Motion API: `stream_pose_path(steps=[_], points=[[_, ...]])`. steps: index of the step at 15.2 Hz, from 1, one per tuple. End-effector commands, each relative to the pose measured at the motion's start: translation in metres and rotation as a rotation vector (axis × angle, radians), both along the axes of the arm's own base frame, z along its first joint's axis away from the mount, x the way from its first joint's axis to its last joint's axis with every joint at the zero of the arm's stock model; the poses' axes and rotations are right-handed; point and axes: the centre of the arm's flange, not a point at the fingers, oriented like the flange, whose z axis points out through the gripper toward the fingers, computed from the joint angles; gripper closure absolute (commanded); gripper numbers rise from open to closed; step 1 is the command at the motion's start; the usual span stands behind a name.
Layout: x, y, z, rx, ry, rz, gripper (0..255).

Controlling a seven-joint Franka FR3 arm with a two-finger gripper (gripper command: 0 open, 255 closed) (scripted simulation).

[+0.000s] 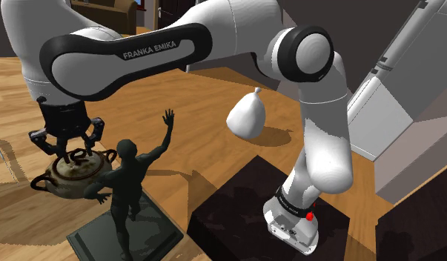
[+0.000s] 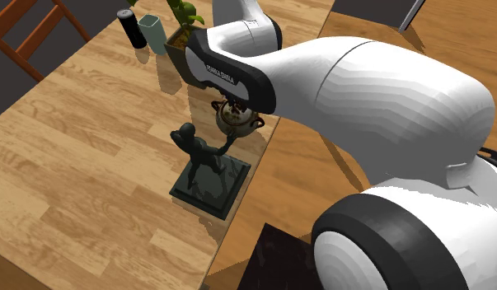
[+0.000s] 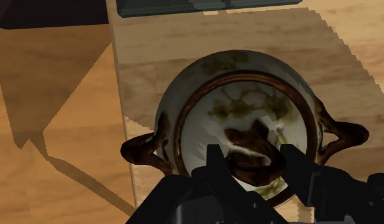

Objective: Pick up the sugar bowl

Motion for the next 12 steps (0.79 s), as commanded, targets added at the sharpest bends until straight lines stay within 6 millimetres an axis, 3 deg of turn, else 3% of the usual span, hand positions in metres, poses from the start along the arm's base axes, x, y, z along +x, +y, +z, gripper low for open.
stream_pose_path(steps=[1, 7, 12], points=[[0.0, 0.0, -0.001, 0.0, 0.0, 0.0, 255], [0.0, 0.0, -0.001, 0.0, 0.0, 0.0, 255], [0.0, 0.0, 0.026, 0.0, 0.0, 0.0, 255]])
